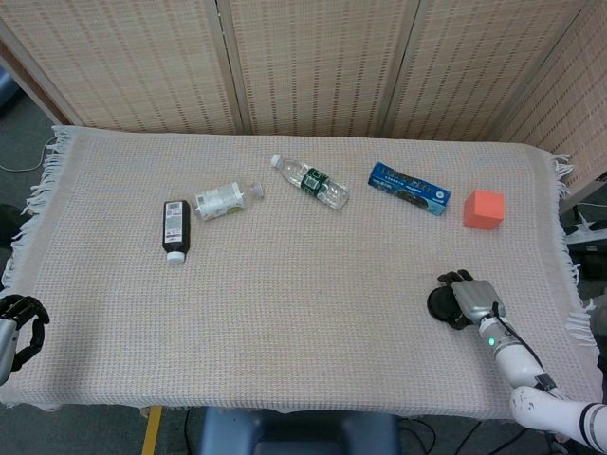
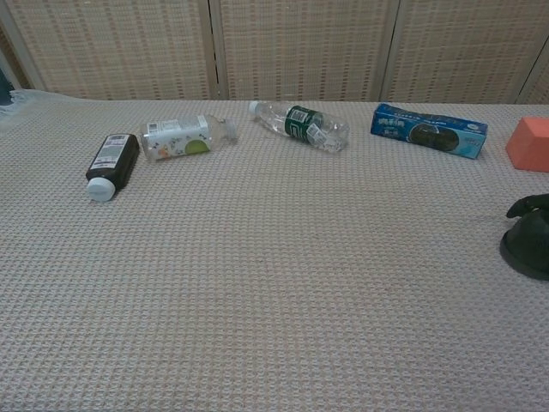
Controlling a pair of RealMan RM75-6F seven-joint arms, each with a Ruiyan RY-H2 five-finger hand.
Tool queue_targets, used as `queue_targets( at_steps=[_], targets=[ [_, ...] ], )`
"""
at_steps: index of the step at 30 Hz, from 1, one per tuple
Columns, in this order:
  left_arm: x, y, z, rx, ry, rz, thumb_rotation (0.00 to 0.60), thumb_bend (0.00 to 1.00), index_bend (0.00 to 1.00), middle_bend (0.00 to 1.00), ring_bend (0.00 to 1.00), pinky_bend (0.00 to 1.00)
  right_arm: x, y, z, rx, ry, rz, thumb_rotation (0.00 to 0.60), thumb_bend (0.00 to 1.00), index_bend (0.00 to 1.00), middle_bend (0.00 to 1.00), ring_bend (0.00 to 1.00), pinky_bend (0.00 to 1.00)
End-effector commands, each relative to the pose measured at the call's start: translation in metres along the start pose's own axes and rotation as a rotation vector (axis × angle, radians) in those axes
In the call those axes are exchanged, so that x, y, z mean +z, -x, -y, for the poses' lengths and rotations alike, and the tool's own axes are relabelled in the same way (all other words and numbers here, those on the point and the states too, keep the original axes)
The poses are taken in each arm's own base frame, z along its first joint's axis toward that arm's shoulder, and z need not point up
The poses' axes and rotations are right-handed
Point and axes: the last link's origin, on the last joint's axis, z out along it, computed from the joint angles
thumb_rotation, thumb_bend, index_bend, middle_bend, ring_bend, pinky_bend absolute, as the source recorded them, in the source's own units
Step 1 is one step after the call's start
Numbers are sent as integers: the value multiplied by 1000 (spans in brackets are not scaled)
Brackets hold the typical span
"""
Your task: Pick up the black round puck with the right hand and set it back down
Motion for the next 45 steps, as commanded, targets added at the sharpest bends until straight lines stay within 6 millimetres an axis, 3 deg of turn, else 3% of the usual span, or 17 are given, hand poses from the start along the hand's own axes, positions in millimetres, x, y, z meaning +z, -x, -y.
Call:
queue_targets(
  at_steps=[1,8,20,23,26,35,40,45],
  targets=[
    [0,0,0,0,0,-1,600,606,591,465,355,558,-2,-2,0,6,-5,-3,600,247,65,22,0,412],
    [0,0,0,2,0,1,600,608,592,466,356,558,-12,-10,-2,49,-26,-40,600,192,0,0,0,265],
    [0,2,-1,7,1,7,600,607,593,466,355,558,-22,-13,-4,72,-42,-83,600,191,66,0,0,259],
    [0,1,-1,6,-1,5,600,607,593,466,355,558,-20,-13,-3,68,-40,-107,600,191,145,63,32,328],
    [0,1,0,5,-1,4,600,607,594,466,356,558,-19,-12,-2,64,-37,-120,600,191,222,169,133,409],
    [1,1,0,5,-1,6,600,606,592,466,355,558,-15,-11,-1,66,-16,-150,600,195,425,342,387,582],
    [1,2,0,6,-1,8,600,608,592,466,356,558,-19,-16,1,88,-22,-191,600,196,520,412,456,648],
    [1,2,0,6,-2,9,600,608,590,466,356,558,-28,-22,0,116,-34,-230,600,196,534,422,465,655]
  ],
)
